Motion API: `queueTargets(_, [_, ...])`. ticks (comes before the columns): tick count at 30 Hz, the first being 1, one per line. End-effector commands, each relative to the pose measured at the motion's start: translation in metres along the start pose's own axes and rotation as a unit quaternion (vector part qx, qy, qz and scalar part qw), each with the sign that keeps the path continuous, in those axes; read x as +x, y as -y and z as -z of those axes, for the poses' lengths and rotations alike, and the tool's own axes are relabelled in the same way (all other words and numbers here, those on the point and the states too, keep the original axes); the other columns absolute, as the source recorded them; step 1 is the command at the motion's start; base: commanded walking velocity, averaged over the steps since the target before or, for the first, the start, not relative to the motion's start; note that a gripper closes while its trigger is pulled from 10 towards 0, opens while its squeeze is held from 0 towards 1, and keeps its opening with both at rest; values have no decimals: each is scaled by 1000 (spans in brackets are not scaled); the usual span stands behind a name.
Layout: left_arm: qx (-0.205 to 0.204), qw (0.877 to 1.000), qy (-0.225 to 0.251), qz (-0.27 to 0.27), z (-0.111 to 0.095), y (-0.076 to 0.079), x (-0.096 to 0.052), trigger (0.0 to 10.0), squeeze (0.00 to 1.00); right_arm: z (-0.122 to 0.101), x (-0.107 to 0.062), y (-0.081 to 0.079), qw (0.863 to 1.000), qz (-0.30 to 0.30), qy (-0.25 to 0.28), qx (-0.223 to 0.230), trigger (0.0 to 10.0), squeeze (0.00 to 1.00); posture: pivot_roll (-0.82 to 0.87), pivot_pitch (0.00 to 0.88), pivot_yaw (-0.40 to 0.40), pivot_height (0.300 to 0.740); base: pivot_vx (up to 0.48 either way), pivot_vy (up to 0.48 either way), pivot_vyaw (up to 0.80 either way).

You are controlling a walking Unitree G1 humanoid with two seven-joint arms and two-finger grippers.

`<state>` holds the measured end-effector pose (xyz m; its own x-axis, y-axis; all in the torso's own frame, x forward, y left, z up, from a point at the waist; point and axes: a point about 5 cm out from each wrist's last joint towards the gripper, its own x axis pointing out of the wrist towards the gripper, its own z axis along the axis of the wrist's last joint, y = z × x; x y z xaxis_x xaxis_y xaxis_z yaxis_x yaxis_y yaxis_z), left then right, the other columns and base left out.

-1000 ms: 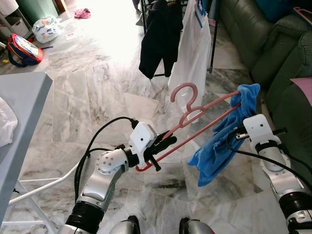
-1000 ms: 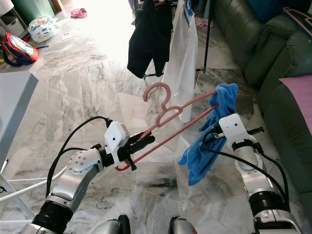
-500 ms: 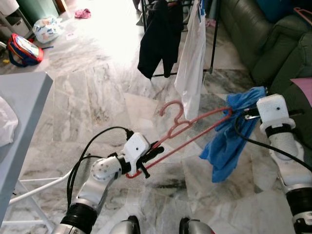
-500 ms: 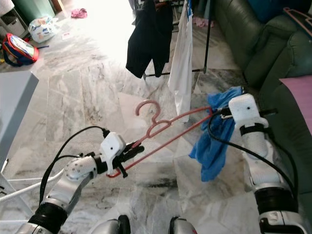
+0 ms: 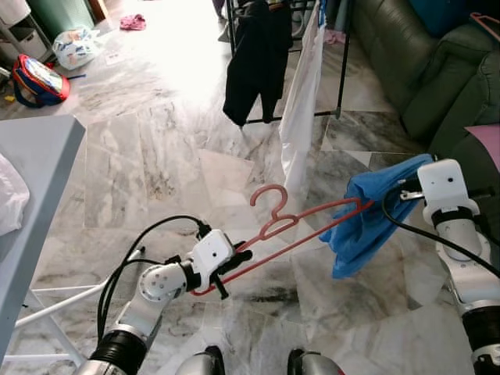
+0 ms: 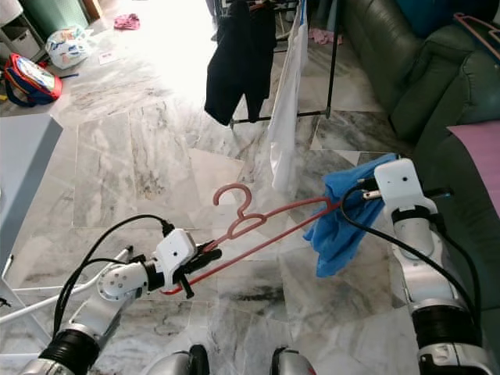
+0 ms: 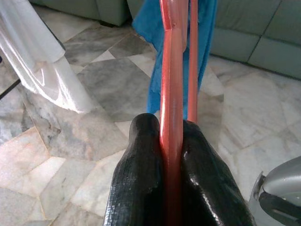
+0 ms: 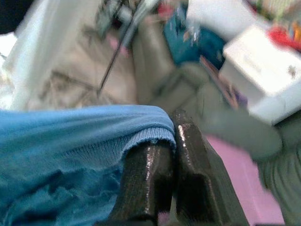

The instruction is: Hang hanger

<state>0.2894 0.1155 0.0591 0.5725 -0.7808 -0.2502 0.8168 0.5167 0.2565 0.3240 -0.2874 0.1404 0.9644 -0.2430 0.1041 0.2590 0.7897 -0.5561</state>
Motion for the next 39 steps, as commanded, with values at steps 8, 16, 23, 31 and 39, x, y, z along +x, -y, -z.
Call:
queueTargets(8, [-52, 996, -65, -40, 41, 10, -14, 0, 0, 39, -21, 3, 985, 89, -93, 114, 0, 0, -44, 195, 56, 740, 0, 0, 0])
queueTargets(16, [-20, 996, -90, 21, 45, 27, -1, 0, 0, -5, -6, -27, 984, 26, -9, 174, 0, 0, -59, 190, 50, 740, 0, 0, 0])
queueTargets(23, [6, 995, -79, 57, 36, 37, 14, 0, 0, -63, 8, -56, 967, -54, 78, 238, 0, 0, -56, 191, 46, 740, 0, 0, 0])
queueTargets(31, [21, 995, -68, 70, 28, 41, 25, 0, 0, -105, -11, -92, 932, -203, 151, 261, 0, 0, -53, 192, 45, 740, 0, 0, 0])
queueTargets(39, [21, 995, -71, 69, 31, 39, 22, 0, 0, -82, -8, -71, 957, -133, 120, 230, 0, 0, -60, 192, 48, 740, 0, 0, 0])
